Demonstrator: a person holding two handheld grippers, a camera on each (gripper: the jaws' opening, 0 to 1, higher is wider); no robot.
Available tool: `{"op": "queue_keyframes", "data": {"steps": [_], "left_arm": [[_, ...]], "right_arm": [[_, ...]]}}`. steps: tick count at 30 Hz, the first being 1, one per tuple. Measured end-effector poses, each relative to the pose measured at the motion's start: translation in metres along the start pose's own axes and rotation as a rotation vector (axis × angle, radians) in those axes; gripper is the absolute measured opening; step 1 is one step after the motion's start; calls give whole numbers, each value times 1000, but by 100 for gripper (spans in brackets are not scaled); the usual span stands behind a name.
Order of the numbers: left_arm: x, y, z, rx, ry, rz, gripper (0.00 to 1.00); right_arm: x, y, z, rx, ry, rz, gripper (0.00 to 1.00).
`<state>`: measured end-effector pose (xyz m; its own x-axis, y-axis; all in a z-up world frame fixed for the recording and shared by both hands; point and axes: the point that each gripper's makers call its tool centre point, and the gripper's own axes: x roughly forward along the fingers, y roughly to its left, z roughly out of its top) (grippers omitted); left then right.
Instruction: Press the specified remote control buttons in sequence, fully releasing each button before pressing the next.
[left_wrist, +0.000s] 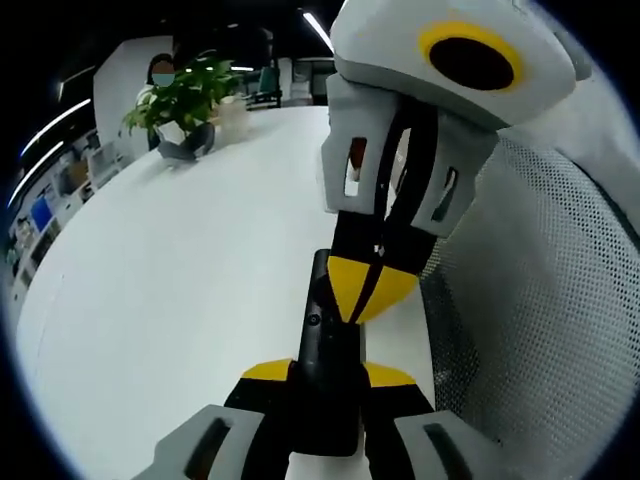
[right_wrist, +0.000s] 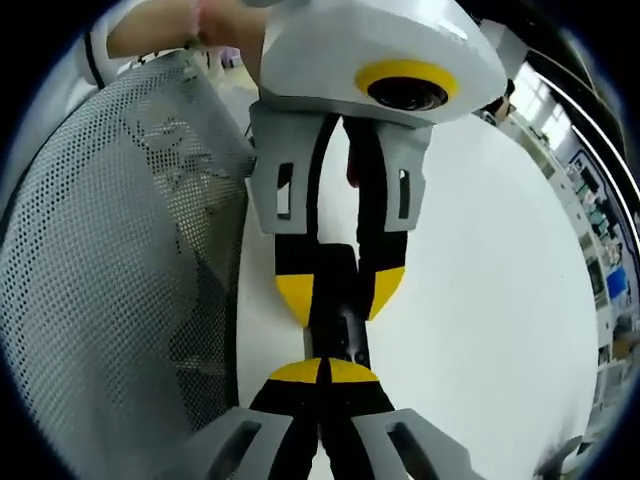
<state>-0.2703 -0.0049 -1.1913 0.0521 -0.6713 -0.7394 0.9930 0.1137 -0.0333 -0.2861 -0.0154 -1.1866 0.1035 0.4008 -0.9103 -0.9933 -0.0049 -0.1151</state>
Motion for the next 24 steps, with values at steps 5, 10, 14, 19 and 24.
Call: {"op": "queue_keyframes", "data": {"steps": [5, 10, 14, 19, 24], "left_arm": [[0, 0, 0, 4, 1, -5, 24], [1, 0, 0, 12, 6, -9, 25], [1, 0, 0, 11, 6, -7, 25], [0, 0, 1, -4, -7, -1, 25], [0, -1, 0, -8, -19, 6, 25]], "right_arm": [[1, 0, 0, -19, 13, -2, 0], [2, 1, 2, -19, 1, 10, 0], [1, 1, 2, 53, -49, 5, 0], [-2, -2, 3, 149, -111, 50, 0], [-5, -14, 1, 146, -92, 20, 0]]}}
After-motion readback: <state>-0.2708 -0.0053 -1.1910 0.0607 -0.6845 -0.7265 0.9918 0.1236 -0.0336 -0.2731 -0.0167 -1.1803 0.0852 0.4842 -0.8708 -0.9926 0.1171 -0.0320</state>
